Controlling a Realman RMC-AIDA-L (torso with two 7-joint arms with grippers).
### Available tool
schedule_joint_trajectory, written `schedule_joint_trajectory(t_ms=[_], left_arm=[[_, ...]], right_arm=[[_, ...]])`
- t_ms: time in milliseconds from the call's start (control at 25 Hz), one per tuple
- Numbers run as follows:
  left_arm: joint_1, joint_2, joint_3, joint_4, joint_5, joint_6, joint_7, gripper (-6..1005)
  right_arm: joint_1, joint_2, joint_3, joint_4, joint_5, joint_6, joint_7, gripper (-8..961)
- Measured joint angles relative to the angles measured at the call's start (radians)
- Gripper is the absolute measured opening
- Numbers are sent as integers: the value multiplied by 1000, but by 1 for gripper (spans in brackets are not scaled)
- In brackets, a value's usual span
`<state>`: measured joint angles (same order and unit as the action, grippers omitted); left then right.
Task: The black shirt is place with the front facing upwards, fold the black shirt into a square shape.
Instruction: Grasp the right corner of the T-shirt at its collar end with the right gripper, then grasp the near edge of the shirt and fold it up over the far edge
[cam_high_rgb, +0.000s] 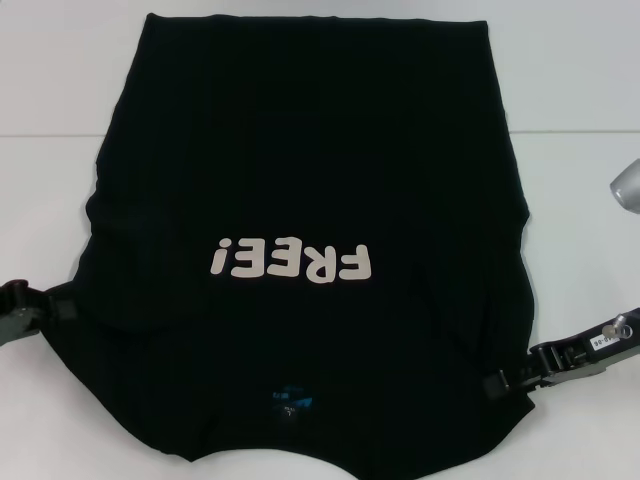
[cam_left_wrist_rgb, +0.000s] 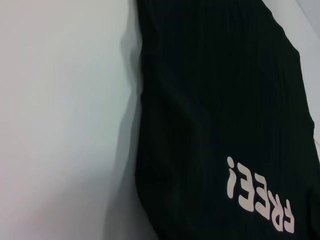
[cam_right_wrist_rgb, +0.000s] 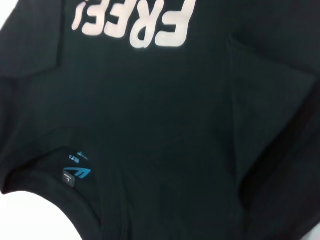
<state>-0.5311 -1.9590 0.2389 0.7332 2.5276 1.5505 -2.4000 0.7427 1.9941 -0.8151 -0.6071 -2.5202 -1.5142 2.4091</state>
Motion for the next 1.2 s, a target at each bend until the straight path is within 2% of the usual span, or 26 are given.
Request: schedule_joint_trajectory(t_ms=[280,520,720,960,1200], left_arm=[[-3,2,0,-8,0,0,9,26],[-2,2,0,-8,-7,4,17,26],[5,2,0,-9,-25,10,30,26],[15,-1,-9,-9,-34,20,28,26],[27,3,-24,-12,-26,114,39,27]], right_arm=[[14,2,-23,4,-1,3,17,555],[26,7,-46,4,-2,4,27,317],[29,9,-60,2,-2,2,28,80],[29,3,-58,-4,2,-21,17,55],[22,-30,-33,-14,9,-93,-34,56]])
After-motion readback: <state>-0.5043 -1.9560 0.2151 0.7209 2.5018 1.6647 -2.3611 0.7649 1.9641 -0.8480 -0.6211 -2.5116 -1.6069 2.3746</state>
